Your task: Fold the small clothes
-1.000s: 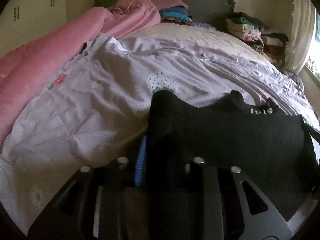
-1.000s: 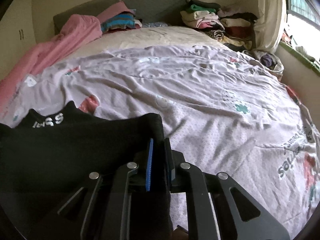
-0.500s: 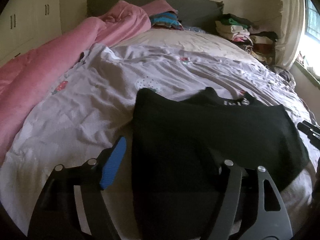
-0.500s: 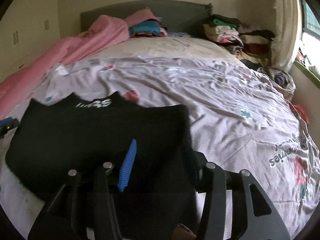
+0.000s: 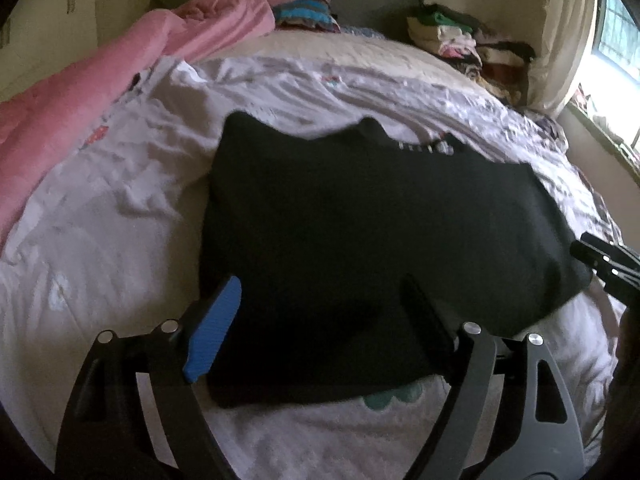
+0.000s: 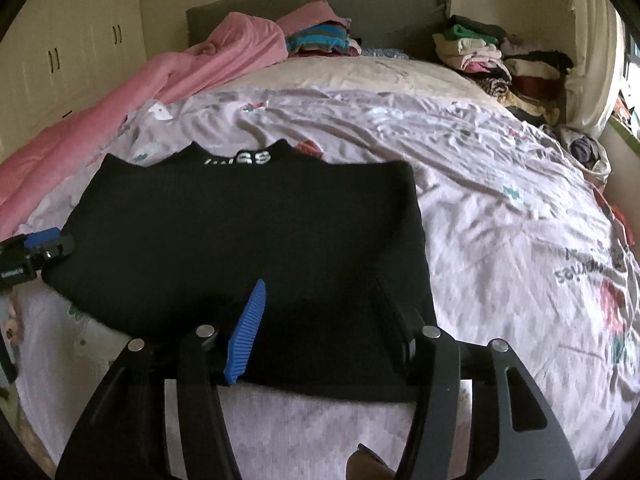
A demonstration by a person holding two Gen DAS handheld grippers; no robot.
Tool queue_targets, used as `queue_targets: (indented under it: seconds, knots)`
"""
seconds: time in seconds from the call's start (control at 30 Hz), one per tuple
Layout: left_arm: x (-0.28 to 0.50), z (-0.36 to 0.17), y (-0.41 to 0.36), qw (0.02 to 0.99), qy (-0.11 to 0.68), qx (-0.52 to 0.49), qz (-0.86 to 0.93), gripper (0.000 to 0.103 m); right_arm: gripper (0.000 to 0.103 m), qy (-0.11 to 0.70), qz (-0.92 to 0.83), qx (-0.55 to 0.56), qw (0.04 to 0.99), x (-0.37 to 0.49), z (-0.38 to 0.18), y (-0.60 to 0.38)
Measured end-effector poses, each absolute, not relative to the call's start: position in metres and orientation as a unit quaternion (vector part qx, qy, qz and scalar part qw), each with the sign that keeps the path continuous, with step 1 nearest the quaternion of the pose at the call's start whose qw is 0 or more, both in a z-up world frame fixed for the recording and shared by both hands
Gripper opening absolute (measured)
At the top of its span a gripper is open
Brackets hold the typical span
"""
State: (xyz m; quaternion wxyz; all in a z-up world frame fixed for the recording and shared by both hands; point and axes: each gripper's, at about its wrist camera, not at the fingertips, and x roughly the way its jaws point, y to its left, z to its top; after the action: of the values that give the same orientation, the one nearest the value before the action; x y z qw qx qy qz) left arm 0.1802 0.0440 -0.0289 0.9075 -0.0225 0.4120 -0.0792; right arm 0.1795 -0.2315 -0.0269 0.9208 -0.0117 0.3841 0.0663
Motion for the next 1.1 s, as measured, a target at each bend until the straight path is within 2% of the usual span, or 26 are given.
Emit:
queue_targets:
  seconds: [0.2, 0.3, 0.67, 1.1]
  knots:
    - [0.170, -0.040, 0.040, 0.902, 0.426, -0.011, -0.073, 0.077, 0.055, 0.407, 0.056, -0.010, 0.911, 0.174, -0.040, -0.236]
    - [0.167, -0.042, 0.042, 0.901, 0.427, -0.013, -0.073, 0.077, 0.064, 0.425, 0.045, -0.010, 0.904, 0.173, -0.050, -0.240]
    - [0.160, -0.047, 0.043, 0.900, 0.431, -0.006, -0.067, 0.077, 0.067, 0.430, 0.041, 0.000, 0.902, 0.158, -0.057, -0.247]
    - [0.149, -0.047, 0.054, 0.901, 0.429, -0.023, -0.063, 0.077, 0.080, 0.427, 0.041, 0.006, 0.904, 0.144, -0.052, -0.247]
